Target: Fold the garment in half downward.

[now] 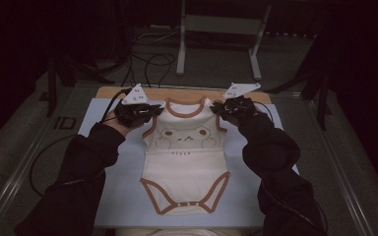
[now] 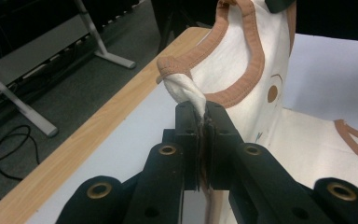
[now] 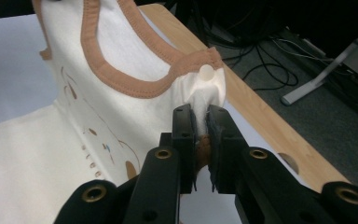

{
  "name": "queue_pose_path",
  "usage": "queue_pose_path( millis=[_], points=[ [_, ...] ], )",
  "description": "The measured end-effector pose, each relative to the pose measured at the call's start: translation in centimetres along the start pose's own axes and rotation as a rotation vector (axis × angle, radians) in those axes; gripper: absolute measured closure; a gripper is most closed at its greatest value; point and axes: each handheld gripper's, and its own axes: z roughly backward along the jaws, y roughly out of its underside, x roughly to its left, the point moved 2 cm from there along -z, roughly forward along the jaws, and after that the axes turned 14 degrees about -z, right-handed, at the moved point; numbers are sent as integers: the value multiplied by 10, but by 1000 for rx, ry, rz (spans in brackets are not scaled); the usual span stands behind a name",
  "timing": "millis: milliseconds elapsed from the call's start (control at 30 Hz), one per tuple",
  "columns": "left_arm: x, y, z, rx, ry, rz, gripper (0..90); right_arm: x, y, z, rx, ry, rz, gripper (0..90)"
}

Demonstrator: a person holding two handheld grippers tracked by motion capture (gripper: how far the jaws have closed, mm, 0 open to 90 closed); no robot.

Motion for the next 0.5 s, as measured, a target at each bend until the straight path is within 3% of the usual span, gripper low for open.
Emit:
queue_pose_path(
  millis=[500],
  points=[
    [-21,13,-1,-2,43,-1,864,10,29,3,20,-36,-3,825]
  ],
)
